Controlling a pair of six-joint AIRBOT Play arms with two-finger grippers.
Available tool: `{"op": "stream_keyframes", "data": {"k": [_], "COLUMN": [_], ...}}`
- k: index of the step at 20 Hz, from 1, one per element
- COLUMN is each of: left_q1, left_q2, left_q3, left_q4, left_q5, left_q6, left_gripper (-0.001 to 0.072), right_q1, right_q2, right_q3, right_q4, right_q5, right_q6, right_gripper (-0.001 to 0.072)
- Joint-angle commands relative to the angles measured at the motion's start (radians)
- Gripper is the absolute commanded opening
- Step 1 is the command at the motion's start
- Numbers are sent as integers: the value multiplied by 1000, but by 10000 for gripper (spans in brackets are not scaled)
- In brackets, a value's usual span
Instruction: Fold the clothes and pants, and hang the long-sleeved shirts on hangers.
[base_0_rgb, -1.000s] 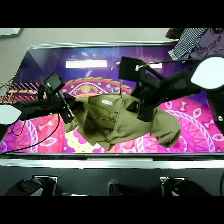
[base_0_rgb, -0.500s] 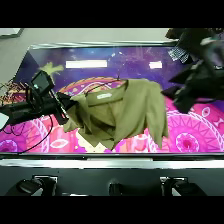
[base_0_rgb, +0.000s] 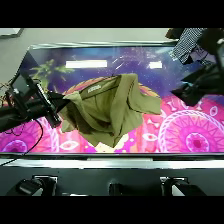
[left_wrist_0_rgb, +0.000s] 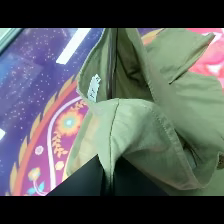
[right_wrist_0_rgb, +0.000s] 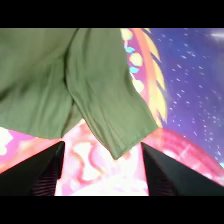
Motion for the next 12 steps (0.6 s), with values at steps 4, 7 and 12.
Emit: {"op": "stream_keyframes", "data": {"k": [4,7,12], "left_q1": [0,0,0], "left_q2": [27,27,26], "left_q3": [0,0,0], "left_q4": [-15,-15,-15], "left_q5": [-60,-71,-71], "left_q6": [-4,-5,-23], "left_gripper": [17,17,18], "right_q1": [0,58,151], "right_q2": [-216,-283,-345], "right_q3": [-14,-14,-14], "right_q4": [318,333,333], "right_q5": [-80,-151,-261], "right_q6": [-277,-377,-447], "right_gripper": [681,681,681]}}
